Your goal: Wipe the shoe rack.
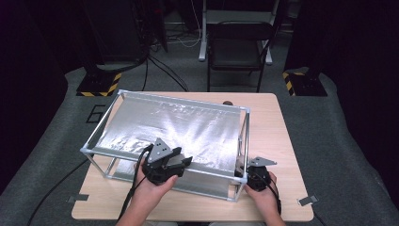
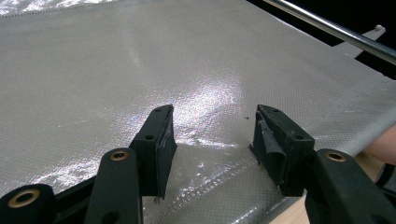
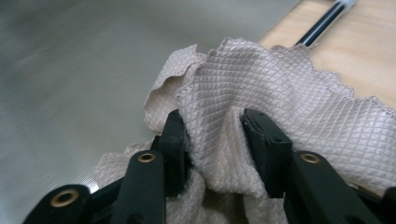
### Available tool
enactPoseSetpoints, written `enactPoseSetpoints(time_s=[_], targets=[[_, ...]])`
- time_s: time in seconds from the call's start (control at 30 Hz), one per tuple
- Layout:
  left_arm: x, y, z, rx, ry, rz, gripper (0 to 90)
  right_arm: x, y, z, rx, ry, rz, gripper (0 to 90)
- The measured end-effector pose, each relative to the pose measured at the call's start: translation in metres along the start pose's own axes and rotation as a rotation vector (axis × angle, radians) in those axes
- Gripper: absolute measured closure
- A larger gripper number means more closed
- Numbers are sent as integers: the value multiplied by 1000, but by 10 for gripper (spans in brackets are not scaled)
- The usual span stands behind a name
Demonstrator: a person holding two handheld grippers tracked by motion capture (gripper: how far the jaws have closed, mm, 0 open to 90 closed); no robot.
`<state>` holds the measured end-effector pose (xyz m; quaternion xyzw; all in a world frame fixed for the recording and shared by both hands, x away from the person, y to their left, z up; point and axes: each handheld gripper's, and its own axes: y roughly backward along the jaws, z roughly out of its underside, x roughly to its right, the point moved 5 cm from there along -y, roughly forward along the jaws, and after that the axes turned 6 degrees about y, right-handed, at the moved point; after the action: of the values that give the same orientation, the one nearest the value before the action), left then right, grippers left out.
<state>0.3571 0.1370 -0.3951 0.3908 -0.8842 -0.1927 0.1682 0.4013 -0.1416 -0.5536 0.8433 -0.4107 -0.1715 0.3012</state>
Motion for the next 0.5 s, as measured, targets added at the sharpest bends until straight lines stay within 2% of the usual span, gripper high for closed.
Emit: enactPoseSetpoints(time_s=[0.07,0.13,0.23,0.27,0.37,0.5], targets=[[0,0,0,0,-2,0,480,5,-4,-3,-9,15,23,561],[0,0,0,1,-6,0,480,9,-7,-6,4,2,49,568],[0,0,0,3,-8,-1,480,9,-7,-8,-8,-15,10,631],[0,0,0,2,-8,0,480,11,-8,-9,-14,-5,14,639],[0,-1,0,4,-5,-2,480,13,-8,-11,-16,-33,15,679],[0,0,0,4,-6,-3,480,15,-4,-13,-24,-68,-24,764]])
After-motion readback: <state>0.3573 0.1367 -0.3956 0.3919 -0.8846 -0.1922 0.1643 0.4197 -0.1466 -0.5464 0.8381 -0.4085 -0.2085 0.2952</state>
